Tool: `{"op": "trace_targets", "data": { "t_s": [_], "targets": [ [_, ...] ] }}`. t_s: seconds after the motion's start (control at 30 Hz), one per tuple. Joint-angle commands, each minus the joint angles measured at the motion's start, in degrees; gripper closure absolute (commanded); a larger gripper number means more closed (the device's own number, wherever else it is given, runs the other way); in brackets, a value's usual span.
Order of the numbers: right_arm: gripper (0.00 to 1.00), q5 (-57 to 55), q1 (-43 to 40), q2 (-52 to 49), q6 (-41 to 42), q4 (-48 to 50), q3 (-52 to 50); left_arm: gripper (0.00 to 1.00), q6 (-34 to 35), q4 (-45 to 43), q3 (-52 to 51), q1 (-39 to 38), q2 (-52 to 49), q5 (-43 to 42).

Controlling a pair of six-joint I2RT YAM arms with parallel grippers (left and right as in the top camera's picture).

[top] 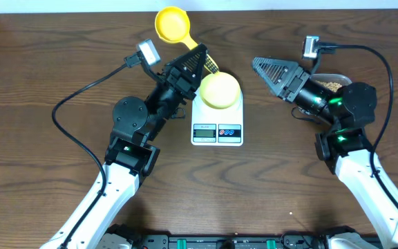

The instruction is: Scoop item into bowl and weigh 50g on scale

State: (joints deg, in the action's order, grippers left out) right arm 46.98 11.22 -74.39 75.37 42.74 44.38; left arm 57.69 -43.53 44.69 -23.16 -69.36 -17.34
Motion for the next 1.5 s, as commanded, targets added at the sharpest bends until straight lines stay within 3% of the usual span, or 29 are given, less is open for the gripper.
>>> {"op": "trace_targets", "data": {
  "t_s": [0.0,0.13,0.43,0.67,1.27,1.47],
  "targets": [
    [0.21,0.0,1.5,0.2,5.9,0.4,0.7,0.93,10.4,-0.3,0.6,-0.1,0.1,1.1],
    [0.28,-0.8,4.0,0.2,6.0,0.4,0.7,0.93,14.6,-0.3,0.6,-1.0,0.1,1.1],
    [0.33,-2.5,8.9,0.2,6.5,4.3,0.7,0.93,14.6,-0.3,0.5,-3.8,0.1,0.9],
    [0.46,-5.1,11.7,0.2,6.4,4.7,0.7,0.93,14.6,-0.3,0.5,-5.4,0.1,-1.3],
    [0.74,-7.6,12.1,0.2,6.5,5.5,0.7,0.93,14.4,2.7,0.5,-6.4,0.1,-0.3],
    [0.77,-7.5,12.1,0.2,6.5,5.5,0.7,0.93,13.9,2.7,0.5,-6.4,0.1,0.3]
  ]
}}
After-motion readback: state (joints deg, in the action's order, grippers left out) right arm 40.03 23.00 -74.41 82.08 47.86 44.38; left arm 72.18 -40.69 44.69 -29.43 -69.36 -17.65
